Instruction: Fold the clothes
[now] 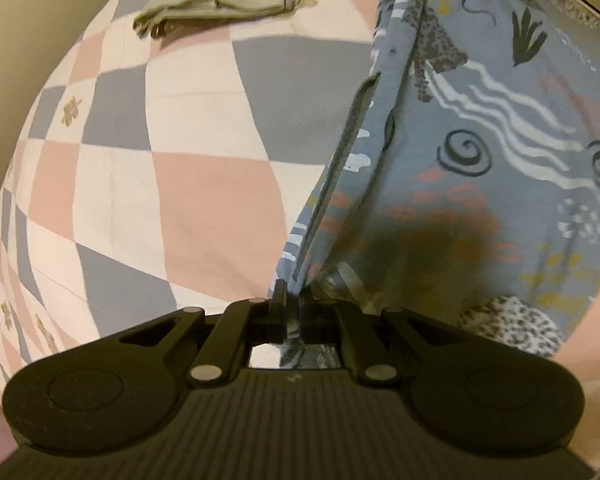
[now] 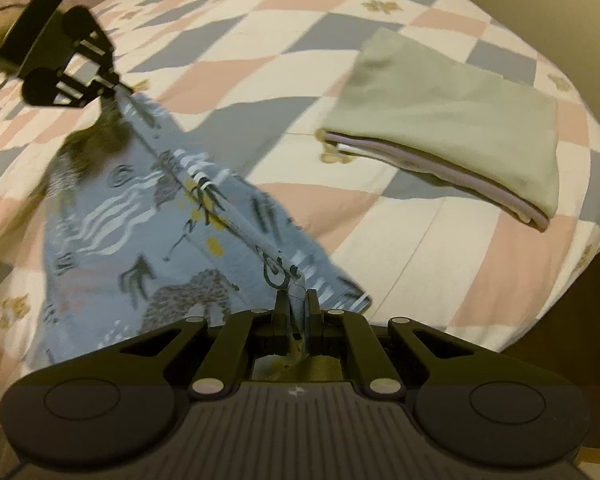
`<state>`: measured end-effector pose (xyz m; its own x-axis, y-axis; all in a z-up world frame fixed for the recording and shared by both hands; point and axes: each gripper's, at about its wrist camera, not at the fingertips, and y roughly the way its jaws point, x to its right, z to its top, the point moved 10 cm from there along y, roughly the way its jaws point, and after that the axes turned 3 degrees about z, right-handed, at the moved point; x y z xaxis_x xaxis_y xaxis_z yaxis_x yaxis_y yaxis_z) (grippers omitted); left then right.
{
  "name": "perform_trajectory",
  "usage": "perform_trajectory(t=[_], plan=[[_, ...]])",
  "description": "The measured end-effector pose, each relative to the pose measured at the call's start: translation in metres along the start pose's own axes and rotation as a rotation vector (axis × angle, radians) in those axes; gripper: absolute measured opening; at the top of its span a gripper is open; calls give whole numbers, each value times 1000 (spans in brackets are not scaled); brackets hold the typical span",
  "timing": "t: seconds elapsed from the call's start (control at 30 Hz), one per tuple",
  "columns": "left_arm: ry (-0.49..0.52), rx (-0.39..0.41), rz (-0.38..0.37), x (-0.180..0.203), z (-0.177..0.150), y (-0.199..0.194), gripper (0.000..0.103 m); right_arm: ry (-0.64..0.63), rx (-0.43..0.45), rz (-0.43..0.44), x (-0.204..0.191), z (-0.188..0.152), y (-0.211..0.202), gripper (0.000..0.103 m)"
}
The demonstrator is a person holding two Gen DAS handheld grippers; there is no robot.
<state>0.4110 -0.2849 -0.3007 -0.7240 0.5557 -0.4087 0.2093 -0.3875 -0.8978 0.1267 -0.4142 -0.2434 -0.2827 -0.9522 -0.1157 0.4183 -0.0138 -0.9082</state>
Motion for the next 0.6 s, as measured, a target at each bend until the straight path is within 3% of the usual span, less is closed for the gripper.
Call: perform_trajectory(t=[0.13,0.2,0.3,0.37,0.6], plan=[[-51,-11,13,-4,-4,16,11,23,-14,-16,10,1,18,7],[-95,-19,36,-10,-10,18,23,34,-24,-27,14,-1,26,8],[-198,-26,53,-22,-24,14,32,51,-35,-46,20,-3,36,23],[-276,-16,60,-30,-36,4,37,64,-33,-65,24,-5,35,25],[-544,-5,98,-34,-74,-33,38,147,35,-75,15,-14,4,31]])
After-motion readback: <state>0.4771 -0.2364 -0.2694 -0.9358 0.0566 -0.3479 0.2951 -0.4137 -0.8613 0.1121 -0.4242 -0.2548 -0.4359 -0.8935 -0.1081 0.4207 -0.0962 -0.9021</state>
